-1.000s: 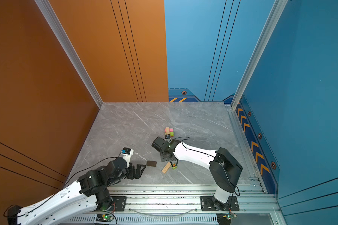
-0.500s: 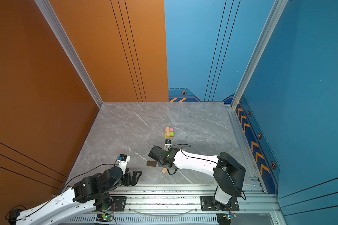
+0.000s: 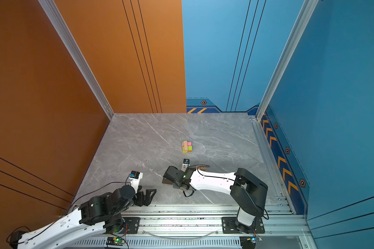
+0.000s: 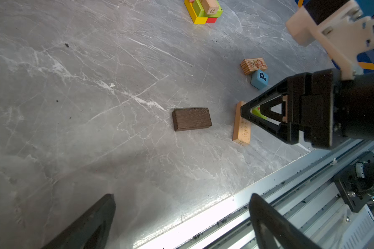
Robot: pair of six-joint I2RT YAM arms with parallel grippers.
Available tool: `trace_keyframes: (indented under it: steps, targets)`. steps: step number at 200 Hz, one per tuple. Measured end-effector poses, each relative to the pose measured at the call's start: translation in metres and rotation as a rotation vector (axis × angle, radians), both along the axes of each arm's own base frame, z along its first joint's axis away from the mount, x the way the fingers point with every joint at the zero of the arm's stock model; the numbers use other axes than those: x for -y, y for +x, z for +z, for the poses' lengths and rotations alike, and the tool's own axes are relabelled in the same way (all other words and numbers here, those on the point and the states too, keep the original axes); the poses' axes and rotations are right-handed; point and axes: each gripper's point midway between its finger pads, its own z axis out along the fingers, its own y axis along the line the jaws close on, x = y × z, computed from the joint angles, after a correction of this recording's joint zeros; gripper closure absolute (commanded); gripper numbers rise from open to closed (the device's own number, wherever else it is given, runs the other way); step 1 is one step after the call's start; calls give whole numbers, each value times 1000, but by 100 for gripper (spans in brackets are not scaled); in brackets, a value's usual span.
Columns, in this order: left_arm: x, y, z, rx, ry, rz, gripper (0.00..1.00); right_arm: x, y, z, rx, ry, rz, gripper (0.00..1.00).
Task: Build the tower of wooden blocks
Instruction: 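Lower the right gripper and close it on the plank marked 31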
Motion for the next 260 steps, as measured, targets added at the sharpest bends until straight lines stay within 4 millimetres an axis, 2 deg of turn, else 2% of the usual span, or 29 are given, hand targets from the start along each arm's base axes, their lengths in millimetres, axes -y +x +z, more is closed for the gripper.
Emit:
trace_keyframes:
  steps: [56, 142, 157, 197, 260]
  targets:
    - [-5, 1, -2, 2, 16, 19, 2, -2, -2, -20, -33, -18, -8, 46]
    - [-7, 1, -3, 1, 25, 28, 2, 2, -1, -31, -59, -11, -23, 48]
    - [-8, 1, -3, 0, 27, 30, 2, 1, -1, -32, -59, -10, -24, 51]
    - [-8, 1, -4, -1, 27, 32, 2, 0, -1, -34, -60, -12, -20, 68]
    - [-9, 2, -7, -5, 49, 39, 2, -10, 4, -28, -55, -27, 16, 76]
